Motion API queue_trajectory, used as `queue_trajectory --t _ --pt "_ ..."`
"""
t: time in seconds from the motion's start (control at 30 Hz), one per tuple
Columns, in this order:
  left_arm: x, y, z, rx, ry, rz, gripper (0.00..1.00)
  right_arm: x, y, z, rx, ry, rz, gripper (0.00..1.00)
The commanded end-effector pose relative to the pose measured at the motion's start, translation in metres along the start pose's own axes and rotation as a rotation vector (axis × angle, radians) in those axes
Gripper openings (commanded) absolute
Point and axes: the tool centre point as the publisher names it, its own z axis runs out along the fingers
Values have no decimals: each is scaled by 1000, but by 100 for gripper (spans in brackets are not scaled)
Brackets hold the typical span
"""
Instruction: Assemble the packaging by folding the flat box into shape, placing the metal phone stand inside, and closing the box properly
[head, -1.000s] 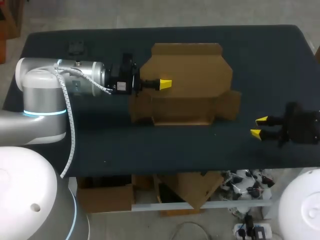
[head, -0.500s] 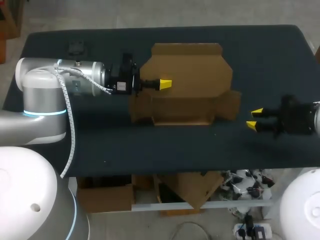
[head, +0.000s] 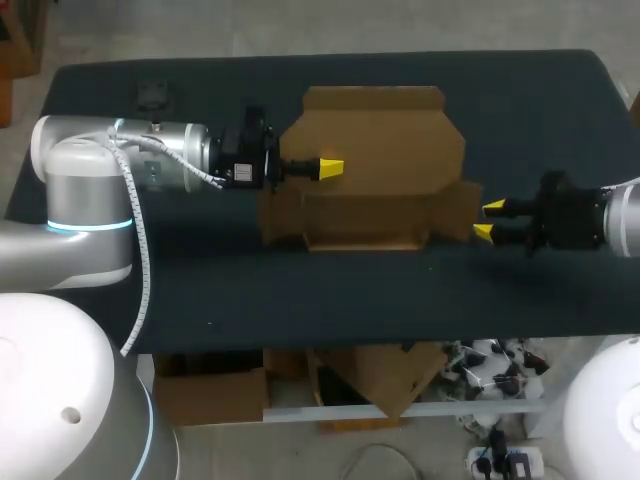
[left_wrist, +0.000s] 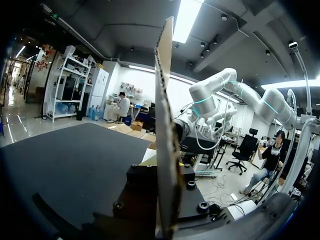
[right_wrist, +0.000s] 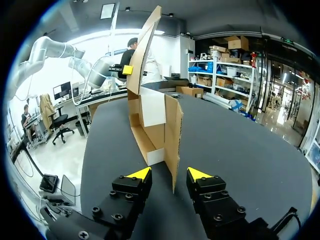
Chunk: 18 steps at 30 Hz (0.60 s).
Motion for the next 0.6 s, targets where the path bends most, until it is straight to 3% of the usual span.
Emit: queue_trajectory --t 0.03,0.43,0.6 --pt "-2 4 0 -1 2 0 0 -8 1 10 -6 6 0 47" --pt "-2 4 0 -1 2 0 0 -13 9 27 -15 16 -3 42" --pt "-2 4 0 -1 2 0 0 -11 12 29 -24 9 -2 10"
